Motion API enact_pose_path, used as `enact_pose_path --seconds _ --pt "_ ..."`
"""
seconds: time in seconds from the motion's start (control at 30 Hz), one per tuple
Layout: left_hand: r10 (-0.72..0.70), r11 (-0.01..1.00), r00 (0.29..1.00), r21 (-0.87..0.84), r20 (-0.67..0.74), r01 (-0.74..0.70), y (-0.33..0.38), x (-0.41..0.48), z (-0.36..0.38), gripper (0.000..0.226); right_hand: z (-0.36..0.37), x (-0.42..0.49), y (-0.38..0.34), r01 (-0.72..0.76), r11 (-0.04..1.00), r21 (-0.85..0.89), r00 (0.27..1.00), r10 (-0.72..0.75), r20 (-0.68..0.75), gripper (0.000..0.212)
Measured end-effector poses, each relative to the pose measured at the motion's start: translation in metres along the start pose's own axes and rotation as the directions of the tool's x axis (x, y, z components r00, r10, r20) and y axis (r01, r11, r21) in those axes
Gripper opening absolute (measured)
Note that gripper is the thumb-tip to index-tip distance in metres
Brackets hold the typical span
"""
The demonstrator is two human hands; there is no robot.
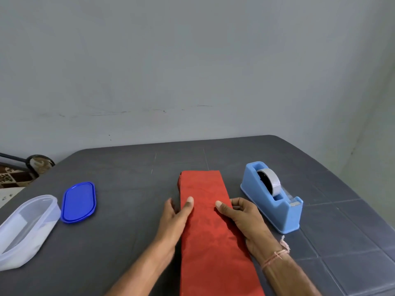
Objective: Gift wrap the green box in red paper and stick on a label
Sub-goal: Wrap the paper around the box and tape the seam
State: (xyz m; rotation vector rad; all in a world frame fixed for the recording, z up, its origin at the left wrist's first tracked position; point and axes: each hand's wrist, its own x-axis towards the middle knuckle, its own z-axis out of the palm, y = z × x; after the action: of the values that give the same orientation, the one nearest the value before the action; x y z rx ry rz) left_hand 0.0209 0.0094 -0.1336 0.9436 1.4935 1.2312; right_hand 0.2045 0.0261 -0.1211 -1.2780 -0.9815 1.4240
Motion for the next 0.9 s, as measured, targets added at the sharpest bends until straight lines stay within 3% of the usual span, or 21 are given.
enact_pose_path --seconds 0.13,0.2,0.33,0.5,0.73,0.9 --pt "0.062 0.993 0.992 -0.112 0.108 -0.050 -0.001 -0.012 0.012 0.055 0.001 -0.002 0.003 0.039 0.999 0.034 0.999 -0.038 -0.031 0.039" --pt "0.089 0.985 0.987 -0.156 0.133 -0.068 0.004 -0.018 0.015 0.048 0.001 -0.006 0.004 0.074 0.996 0.050 0.995 -0.071 -0.063 0.036" --pt "0.133 0.985 0.980 -0.129 0.150 -0.114 0.008 -0.025 0.007 0.048 0.000 -0.013 0.005 0.116 0.993 0.019 0.989 -0.114 -0.089 0.031" --pt "0.052 0.998 0.976 -0.051 0.211 -0.043 0.004 -0.026 -0.010 0.075 0.004 -0.017 0.011 0.036 0.997 -0.065 0.996 -0.041 -0.084 0.027" --pt "-0.009 1.000 0.986 -0.006 0.167 0.011 0.013 -0.011 -0.018 0.056 0.006 -0.012 -0.002 -0.006 0.994 -0.112 1.000 0.003 -0.028 0.016" --pt "0.021 1.000 0.978 -0.024 0.208 -0.016 0.011 -0.011 -0.017 0.047 0.021 0.003 -0.022 0.040 0.995 -0.088 0.999 -0.043 -0.028 0.038"
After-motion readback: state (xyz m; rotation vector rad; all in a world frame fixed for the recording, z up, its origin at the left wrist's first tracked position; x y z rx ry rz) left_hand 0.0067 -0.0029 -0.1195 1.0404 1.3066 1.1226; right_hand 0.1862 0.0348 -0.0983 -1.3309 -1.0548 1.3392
